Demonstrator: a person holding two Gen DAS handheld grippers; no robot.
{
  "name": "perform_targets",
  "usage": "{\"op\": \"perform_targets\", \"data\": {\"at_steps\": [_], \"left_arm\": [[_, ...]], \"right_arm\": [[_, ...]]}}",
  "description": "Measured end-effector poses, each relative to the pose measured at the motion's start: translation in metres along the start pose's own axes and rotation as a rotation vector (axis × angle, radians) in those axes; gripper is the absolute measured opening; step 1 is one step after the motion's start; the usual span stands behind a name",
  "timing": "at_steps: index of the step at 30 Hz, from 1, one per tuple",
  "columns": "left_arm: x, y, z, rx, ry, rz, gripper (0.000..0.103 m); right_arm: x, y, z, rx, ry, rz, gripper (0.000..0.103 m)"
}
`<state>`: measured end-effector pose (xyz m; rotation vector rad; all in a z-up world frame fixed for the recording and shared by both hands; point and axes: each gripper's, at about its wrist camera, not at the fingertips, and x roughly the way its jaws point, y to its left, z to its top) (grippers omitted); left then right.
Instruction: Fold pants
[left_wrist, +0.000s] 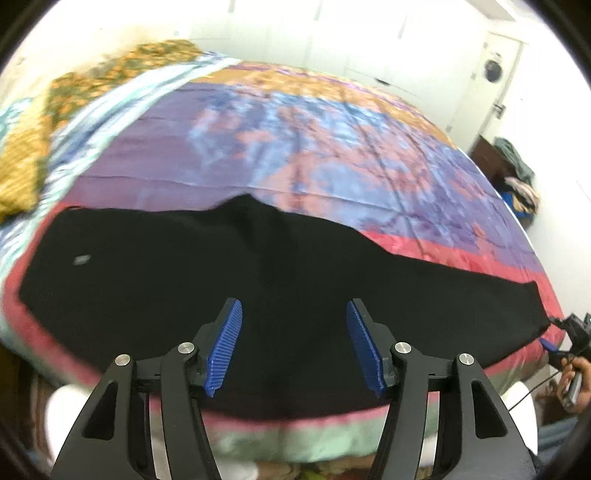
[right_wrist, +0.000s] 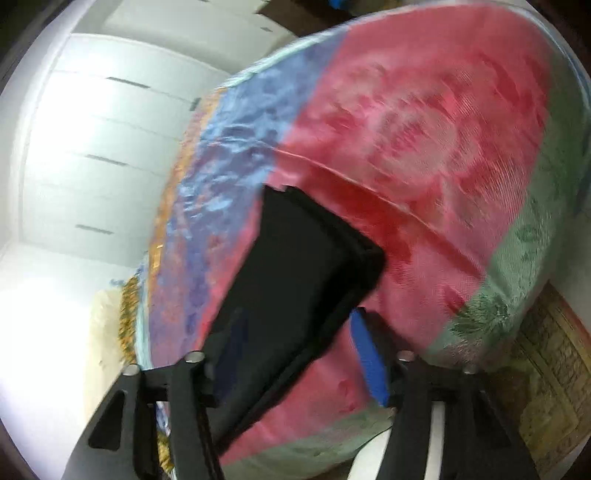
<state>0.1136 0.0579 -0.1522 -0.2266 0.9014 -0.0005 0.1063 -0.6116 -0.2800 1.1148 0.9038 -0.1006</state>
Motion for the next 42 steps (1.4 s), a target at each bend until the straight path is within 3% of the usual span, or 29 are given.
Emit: {"op": "perform_targets", "data": {"at_steps": [1, 3, 6, 19, 20, 22, 24, 26, 33, 42], "left_arm": [[0.017, -0.008, -0.003, 0.033, 0.032, -0.008, 0.064], [0.042, -0.017, -0.011, 0.083, 0.101, 0.019, 0.064], [0.068, -0.018, -0.029, 0.094, 0.202, 0.035, 0.063], [0.069, -0.026, -0.041, 0.138, 0.205, 0.091, 0.069], [0.069, -0.026, -0.041, 0.137, 0.206, 0.092, 0.069], [0.068, -0.024, -0.042, 0.131, 0.204, 0.086, 0.069], [0.068, -0.025, -0.042, 0.133, 0.203, 0.085, 0.069], [0.068, -0.025, -0.041, 0.135, 0.203, 0.088, 0.069], [0.069, -0.025, -0.041, 0.140, 0.207, 0.093, 0.070], [0.069, -0.025, -0.042, 0.137, 0.205, 0.095, 0.071]], "right_arm": [[0.002, -0.001, -0.001, 0.014, -0.005, 0.009, 0.061], [0.004, 0.003, -0.001, 0.005, -0.016, 0.036, 0.074], [0.008, 0.009, 0.001, -0.009, -0.033, 0.057, 0.078], [0.039, 0.026, 0.000, -0.113, -0.071, -0.067, 0.084], [0.041, 0.027, 0.000, -0.112, -0.077, -0.078, 0.081], [0.041, 0.024, 0.000, -0.108, -0.088, -0.124, 0.065], [0.042, 0.017, 0.004, -0.087, -0.095, -0.147, 0.034], [0.040, 0.006, 0.007, -0.052, -0.092, -0.112, 0.022], [0.026, 0.006, 0.006, -0.051, -0.091, -0.054, 0.012], [0.004, 0.040, -0.010, -0.125, -0.108, -0.046, 0.011]]}}
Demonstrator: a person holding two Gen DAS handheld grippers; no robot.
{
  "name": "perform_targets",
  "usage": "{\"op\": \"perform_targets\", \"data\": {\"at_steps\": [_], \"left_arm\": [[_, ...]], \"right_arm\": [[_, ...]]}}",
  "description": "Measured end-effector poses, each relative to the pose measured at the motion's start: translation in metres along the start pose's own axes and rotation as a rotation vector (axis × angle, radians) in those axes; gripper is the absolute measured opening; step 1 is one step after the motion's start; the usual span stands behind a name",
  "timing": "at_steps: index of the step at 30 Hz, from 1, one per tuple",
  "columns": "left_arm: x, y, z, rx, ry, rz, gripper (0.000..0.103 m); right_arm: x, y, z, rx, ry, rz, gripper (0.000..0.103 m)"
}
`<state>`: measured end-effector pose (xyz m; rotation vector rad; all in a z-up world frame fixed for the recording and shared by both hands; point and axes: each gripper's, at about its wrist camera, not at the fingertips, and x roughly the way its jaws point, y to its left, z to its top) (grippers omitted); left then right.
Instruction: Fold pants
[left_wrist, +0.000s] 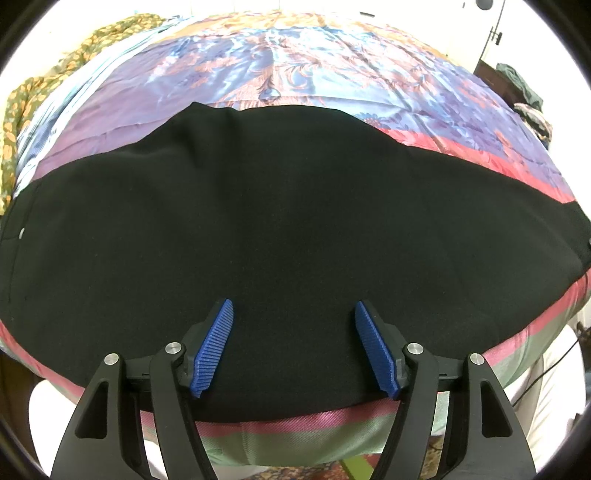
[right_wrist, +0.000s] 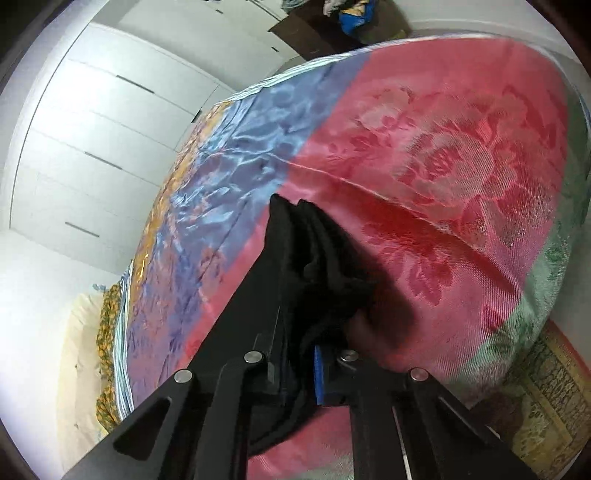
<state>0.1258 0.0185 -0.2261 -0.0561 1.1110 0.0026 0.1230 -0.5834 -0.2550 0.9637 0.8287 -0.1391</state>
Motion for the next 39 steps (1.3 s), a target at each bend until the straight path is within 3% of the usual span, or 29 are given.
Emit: {"op": "perform_targets", "data": {"at_steps": [9, 15, 19, 25, 29, 39], "left_arm": [[0.001, 0.001, -0.001, -0.001, -0.005, -0.009, 0.072], [0.001, 0.000, -0.001, -0.001, -0.005, -0.013, 0.074], [-0.002, 0.002, 0.000, -0.023, 0.003, -0.029, 0.074], [-0.020, 0.024, 0.002, -0.134, 0.028, -0.090, 0.074], [-0.034, 0.048, 0.000, -0.231, 0.016, -0.118, 0.074], [-0.053, 0.093, -0.009, -0.374, -0.018, -0.132, 0.074]], "right_arm": [[-0.007, 0.003, -0.005, 0.027, 0.023, 0.014, 0.011], [-0.020, 0.032, -0.010, -0.060, 0.017, 0.044, 0.011], [-0.029, 0.065, -0.022, -0.138, 0.015, 0.111, 0.011], [-0.026, 0.104, -0.045, -0.158, 0.050, 0.249, 0.011], [-0.009, 0.138, -0.074, -0.191, 0.117, 0.336, 0.011], [0.083, 0.251, -0.200, -0.355, 0.409, 0.488, 0.011]]}}
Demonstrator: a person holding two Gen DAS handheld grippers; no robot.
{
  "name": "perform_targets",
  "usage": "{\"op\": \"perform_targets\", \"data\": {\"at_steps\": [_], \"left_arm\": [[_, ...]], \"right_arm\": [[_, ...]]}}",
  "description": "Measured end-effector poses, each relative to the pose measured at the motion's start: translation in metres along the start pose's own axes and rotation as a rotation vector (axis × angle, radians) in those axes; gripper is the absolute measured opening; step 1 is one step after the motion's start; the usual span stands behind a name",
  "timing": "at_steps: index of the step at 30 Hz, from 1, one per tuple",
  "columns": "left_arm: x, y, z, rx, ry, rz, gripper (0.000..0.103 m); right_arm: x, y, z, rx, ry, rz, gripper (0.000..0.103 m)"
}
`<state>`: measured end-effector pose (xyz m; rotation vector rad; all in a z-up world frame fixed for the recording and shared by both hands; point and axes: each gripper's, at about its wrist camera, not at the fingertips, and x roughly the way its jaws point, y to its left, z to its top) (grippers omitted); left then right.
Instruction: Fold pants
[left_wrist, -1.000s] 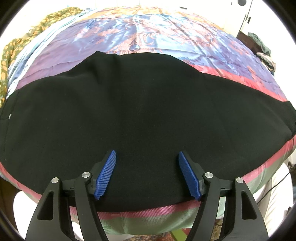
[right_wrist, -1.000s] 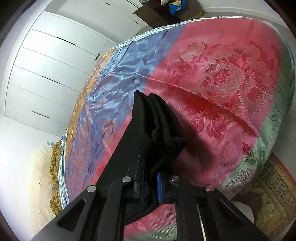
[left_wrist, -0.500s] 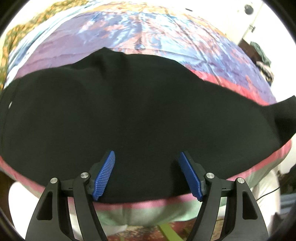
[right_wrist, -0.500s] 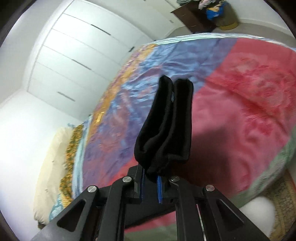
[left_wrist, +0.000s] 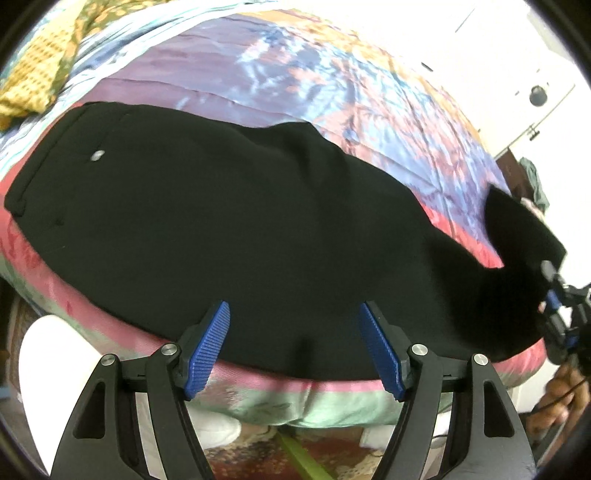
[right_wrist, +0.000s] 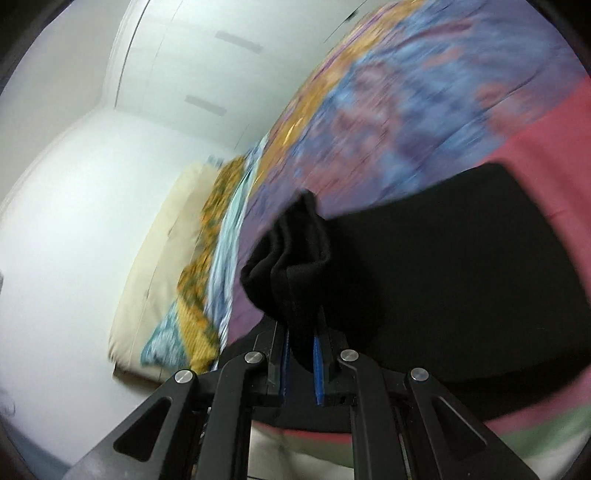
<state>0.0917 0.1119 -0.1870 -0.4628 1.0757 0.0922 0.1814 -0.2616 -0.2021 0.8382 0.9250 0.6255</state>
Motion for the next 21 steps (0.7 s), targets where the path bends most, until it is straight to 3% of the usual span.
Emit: {"op": "perform_targets", "data": {"at_steps": [3, 5, 7, 8, 9, 11, 15, 17, 18, 21], "left_arm": [[0.003, 0.010, 0.000, -0.030, 0.007, -0.012, 0.074], [0.007, 0.018, -0.001, -0.057, 0.018, -0.031, 0.074], [0.006, 0.025, 0.000, -0.079, 0.019, -0.059, 0.074], [0.004, 0.027, 0.001, -0.084, 0.018, -0.073, 0.074], [0.002, 0.028, 0.001, -0.087, 0.019, -0.089, 0.074], [0.000, 0.026, 0.003, -0.084, 0.029, -0.147, 0.074], [0.003, 0.006, 0.009, -0.029, 0.068, -0.327, 0.074], [0.014, -0.015, 0.014, 0.037, 0.127, -0.390, 0.074], [0.020, -0.025, 0.015, 0.072, 0.148, -0.392, 0.074], [0.043, -0.046, 0.020, 0.154, 0.162, -0.295, 0.074]], "right_arm": [[0.053, 0.028, -0.027, -0.137, 0.099, -0.005, 0.011], [0.086, 0.044, -0.052, -0.290, 0.161, -0.067, 0.015], [0.120, 0.056, -0.083, -0.484, 0.264, -0.188, 0.031], [0.127, 0.058, -0.093, -0.532, 0.305, -0.218, 0.052], [0.127, 0.060, -0.104, -0.565, 0.326, -0.224, 0.064], [0.106, 0.066, -0.111, -0.618, 0.281, -0.201, 0.071], [0.051, 0.074, -0.115, -0.771, 0.116, -0.275, 0.093], [0.025, 0.070, -0.118, -0.784, 0.059, -0.322, 0.094], [0.013, 0.063, -0.115, -0.761, 0.044, -0.344, 0.094], [-0.008, 0.047, -0.111, -0.670, 0.011, -0.364, 0.094]]}}
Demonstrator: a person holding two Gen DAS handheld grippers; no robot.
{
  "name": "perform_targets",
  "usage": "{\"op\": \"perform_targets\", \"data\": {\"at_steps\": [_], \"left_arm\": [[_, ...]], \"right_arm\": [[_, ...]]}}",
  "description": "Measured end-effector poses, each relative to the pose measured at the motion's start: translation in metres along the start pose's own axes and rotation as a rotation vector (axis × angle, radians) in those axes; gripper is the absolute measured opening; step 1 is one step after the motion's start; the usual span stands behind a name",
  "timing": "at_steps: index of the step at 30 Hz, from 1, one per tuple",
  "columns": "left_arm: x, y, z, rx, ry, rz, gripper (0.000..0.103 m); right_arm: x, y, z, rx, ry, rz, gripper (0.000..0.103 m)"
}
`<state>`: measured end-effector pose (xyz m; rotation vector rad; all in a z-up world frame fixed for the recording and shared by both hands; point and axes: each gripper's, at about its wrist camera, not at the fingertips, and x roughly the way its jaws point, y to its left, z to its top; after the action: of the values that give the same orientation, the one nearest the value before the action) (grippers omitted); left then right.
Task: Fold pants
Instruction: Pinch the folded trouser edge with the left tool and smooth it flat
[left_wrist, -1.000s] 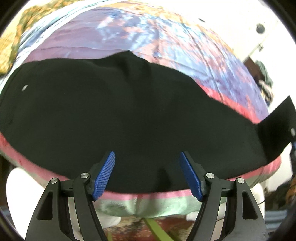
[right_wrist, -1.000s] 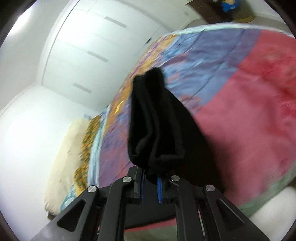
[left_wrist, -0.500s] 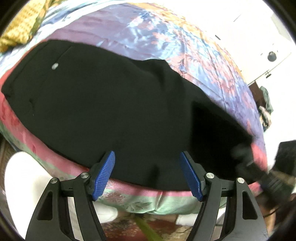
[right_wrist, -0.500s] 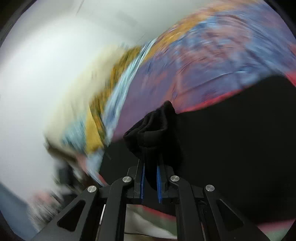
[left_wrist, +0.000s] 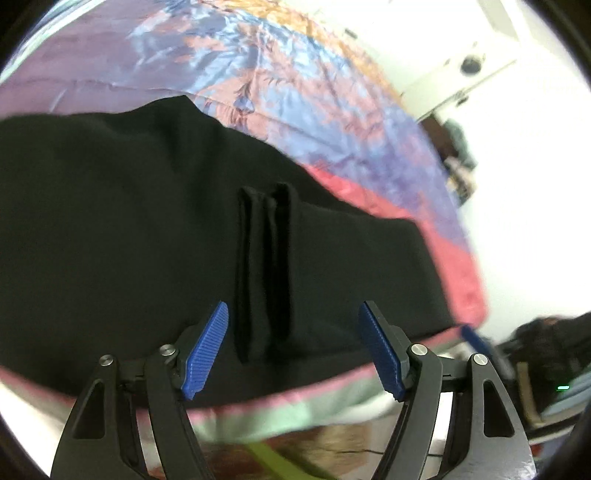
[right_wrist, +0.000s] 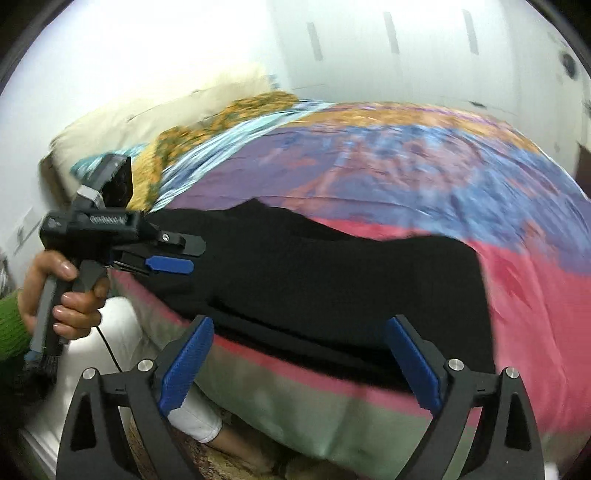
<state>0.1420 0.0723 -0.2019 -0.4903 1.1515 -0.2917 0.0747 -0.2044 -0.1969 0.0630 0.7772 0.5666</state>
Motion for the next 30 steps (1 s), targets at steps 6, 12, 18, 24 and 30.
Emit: {"op": "perform_targets", "data": {"at_steps": [6, 12, 18, 24, 30], "left_arm": [[0.036, -0.004, 0.012, 0.030, 0.092, 0.037, 0.073], [0.053, -0.022, 0.021, 0.069, 0.150, 0.104, 0.020], [0.041, -0.041, 0.019, 0.087, 0.071, 0.136, 0.008], [-0.031, -0.026, 0.021, 0.087, -0.067, 0.096, 0.008], [-0.012, 0.024, 0.009, 0.060, -0.005, 0.180, 0.008]], "right_arm": [[-0.009, -0.027, -0.003, 0.095, -0.001, -0.010, 0.094], [-0.006, -0.028, -0.009, 0.091, 0.009, 0.011, 0.094], [-0.009, -0.031, -0.008, 0.102, -0.013, -0.003, 0.094], [-0.026, -0.039, -0.006, 0.127, -0.068, -0.045, 0.094], [-0.017, -0.046, -0.005, 0.148, -0.032, -0.039, 0.094]]}}
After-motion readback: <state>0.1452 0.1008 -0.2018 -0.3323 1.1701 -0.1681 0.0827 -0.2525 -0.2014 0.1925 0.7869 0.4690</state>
